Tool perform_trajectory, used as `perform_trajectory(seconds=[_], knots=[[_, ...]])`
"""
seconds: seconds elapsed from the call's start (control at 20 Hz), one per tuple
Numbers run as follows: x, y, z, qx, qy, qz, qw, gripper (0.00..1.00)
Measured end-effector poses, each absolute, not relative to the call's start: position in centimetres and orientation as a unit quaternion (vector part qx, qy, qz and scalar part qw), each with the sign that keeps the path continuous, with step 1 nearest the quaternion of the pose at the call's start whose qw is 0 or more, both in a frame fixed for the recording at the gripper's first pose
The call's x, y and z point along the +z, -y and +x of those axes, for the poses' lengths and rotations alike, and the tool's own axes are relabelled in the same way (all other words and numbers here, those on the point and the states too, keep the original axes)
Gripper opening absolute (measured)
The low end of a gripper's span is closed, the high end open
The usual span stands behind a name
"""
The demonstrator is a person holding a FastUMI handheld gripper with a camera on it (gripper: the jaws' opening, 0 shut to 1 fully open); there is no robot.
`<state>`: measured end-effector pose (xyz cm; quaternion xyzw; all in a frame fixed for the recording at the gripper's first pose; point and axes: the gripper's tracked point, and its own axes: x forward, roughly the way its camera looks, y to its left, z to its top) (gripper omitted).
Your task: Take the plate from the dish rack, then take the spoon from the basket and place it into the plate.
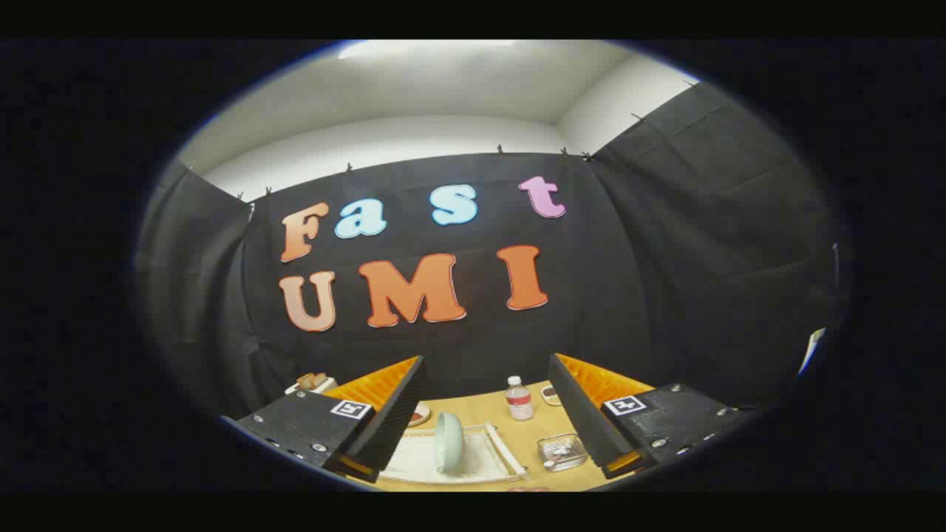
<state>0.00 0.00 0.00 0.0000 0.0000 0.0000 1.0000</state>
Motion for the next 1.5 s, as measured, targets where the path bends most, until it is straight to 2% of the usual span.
perform_trajectory(seconds=[0.35, 0.55, 1.3, 1.5], knots=[[-0.8, -1.5, -0.8, 0.010, -0.024, -0.011, 1.000, 0.98], [0.4, -1.4, -0.4, 0.005, 0.005, -0.019, 1.000, 0.98], [-5.4, -1.6, 2.5, 0.024, -0.077, -0.043, 0.996, 0.99], [-8.6, -3.3, 4.1, 0.055, -0.121, -0.041, 0.990, 0.98]])
